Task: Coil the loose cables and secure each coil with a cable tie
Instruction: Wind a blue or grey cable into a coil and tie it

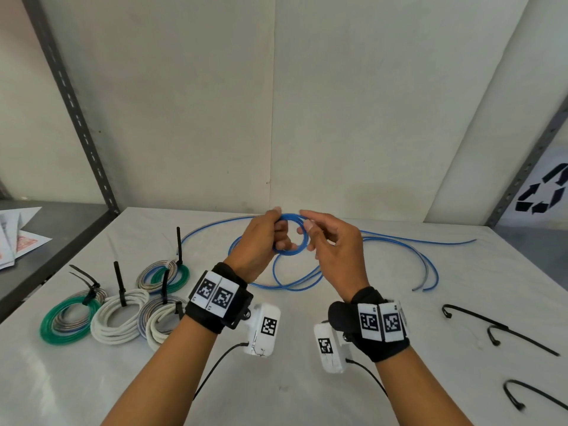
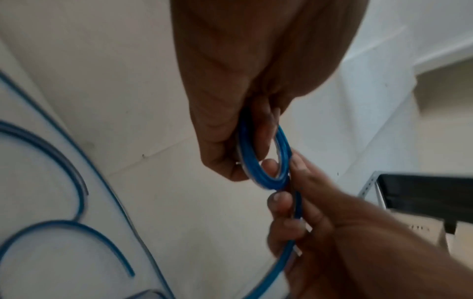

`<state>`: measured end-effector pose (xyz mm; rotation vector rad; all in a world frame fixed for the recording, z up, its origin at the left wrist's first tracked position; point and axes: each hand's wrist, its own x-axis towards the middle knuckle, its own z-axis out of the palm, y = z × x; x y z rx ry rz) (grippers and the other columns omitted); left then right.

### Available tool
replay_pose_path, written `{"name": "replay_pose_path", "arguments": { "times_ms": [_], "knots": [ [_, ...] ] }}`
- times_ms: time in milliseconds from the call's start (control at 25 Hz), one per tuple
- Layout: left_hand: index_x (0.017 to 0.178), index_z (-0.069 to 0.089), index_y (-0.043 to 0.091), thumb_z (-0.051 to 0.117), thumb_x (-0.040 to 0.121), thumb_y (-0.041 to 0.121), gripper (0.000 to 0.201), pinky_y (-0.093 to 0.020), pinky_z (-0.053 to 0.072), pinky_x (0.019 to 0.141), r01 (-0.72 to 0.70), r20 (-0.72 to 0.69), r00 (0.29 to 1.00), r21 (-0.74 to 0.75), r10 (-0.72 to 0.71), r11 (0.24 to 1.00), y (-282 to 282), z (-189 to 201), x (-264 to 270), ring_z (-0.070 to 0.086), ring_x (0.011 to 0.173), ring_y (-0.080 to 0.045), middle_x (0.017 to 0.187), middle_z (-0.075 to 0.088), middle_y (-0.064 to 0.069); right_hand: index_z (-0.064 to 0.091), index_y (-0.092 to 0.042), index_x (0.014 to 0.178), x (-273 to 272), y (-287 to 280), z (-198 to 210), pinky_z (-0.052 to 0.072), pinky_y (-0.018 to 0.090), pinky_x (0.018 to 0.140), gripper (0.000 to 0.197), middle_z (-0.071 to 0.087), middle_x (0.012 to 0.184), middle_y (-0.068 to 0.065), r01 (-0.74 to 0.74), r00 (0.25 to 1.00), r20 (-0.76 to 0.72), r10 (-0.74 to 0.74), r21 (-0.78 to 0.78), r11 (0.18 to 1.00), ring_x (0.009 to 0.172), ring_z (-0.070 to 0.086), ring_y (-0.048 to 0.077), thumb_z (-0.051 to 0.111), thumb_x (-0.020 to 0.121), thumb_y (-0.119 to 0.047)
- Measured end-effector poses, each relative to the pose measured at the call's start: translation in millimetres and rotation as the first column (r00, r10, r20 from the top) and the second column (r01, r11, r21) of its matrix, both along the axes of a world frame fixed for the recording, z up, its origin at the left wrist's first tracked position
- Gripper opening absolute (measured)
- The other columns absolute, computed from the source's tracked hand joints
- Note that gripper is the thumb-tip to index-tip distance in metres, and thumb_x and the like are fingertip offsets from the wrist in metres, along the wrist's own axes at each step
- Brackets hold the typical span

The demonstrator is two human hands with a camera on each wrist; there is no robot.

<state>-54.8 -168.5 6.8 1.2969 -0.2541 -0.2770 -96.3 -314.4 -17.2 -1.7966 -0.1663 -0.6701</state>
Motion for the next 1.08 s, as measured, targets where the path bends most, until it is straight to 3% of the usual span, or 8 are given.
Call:
{"name": "replay_pose_path", "arguments": {
  "times_ms": [160,400,480,600,720,800,920,1080],
  "knots": [
    [0.066,0.032,0.018,0.029,0.11,0.027,0.044,-0.03,0.043,0.065,-0.078,-0.119,0.992,-0.233,0.052,0.969,-1,5,2,0.024,0.048,-0.013,0.054,0.021,0.004,0.06,-0.01,0.1,-4,15,5,0.045,0.025,0.047,0.005,0.075,0.091,0.012,-0.043,0.992,-0.087,0.09,0.436,0.899,0.059,0.06,0.018,0.063,0.099,-0.014],
    [0.066,0.034,0.017,0.03,0.109,0.028,0.045,-0.029,0.034,0.063,-0.128,-0.166,0.983,-0.347,0.073,0.929,-2,0,3,0.029,0.048,-0.013,0.051,0.024,0.004,0.063,-0.007,0.103,-4,30,-2,0.05,0.027,0.05,0.015,0.073,0.091,0.017,-0.055,0.994,-0.062,0.093,0.452,0.89,0.066,0.062,0.017,0.071,0.092,-0.011],
    [0.068,0.041,0.015,0.029,0.108,0.027,0.043,-0.033,0.042,0.072,-0.076,-0.122,0.992,-0.269,0.045,0.96,3,-1,4,0.041,0.052,-0.016,0.053,0.031,0.001,0.066,-0.009,0.102,-3,26,-2,0.049,0.027,0.05,0.012,0.073,0.091,0.018,-0.025,0.998,-0.037,0.046,0.446,0.895,0.066,0.06,0.017,0.071,0.091,-0.008],
    [0.073,0.053,0.01,0.029,0.105,0.027,0.043,-0.041,0.048,0.084,-0.007,0.021,1.0,0.027,0.006,1.0,9,0,5,0.06,0.065,-0.022,0.058,0.049,-0.006,0.07,-0.014,0.1,-1,15,-3,0.048,0.027,0.055,0.006,0.076,0.088,0.006,0.018,0.999,0.022,-0.025,0.287,0.958,0.069,0.06,0.014,0.066,0.096,-0.011],
    [0.073,0.06,0.009,0.037,0.107,0.042,0.052,-0.041,0.051,0.08,-0.031,0.177,0.984,0.316,-0.027,0.948,7,-3,2,0.055,0.06,-0.019,0.058,0.05,-0.003,0.074,-0.015,0.101,-2,7,-3,0.048,0.018,0.071,0.011,0.074,0.086,-0.006,0.015,0.999,0.04,-0.013,-0.039,0.999,0.079,0.065,0.009,0.064,0.098,-0.013],
    [0.075,0.059,0.009,0.039,0.107,0.043,0.051,-0.039,0.052,0.076,-0.042,0.244,0.968,0.385,-0.058,0.922,3,-6,-1,0.047,0.057,-0.014,0.06,0.044,0.002,0.075,-0.015,0.103,-3,5,-2,0.048,0.015,0.073,0.013,0.074,0.088,-0.009,-0.007,0.999,0.039,0.012,-0.136,0.991,0.083,0.066,0.008,0.063,0.098,-0.013],
    [0.068,0.045,0.016,0.037,0.109,0.038,0.047,-0.036,0.045,0.072,-0.115,0.239,0.969,0.222,0.061,0.968,3,-8,1,0.039,0.052,-0.01,0.058,0.037,0.008,0.075,-0.02,0.106,-2,1,-1,0.052,0.021,0.069,0.014,0.074,0.092,-0.01,0.046,0.997,0.058,-0.043,-0.049,0.998,0.08,0.066,0.008,0.064,0.098,-0.017],
    [0.071,0.037,0.018,0.035,0.11,0.034,0.042,-0.03,0.034,0.064,-0.196,0.003,0.98,-0.18,0.199,0.964,5,-2,10,0.024,0.049,-0.01,0.058,0.028,0.006,0.068,-0.012,0.1,-3,11,0,0.048,0.025,0.051,0.005,0.075,0.086,0.002,0.031,0.999,0.027,-0.037,0.185,0.982,0.066,0.066,0.015,0.066,0.097,-0.015]
  ]
}}
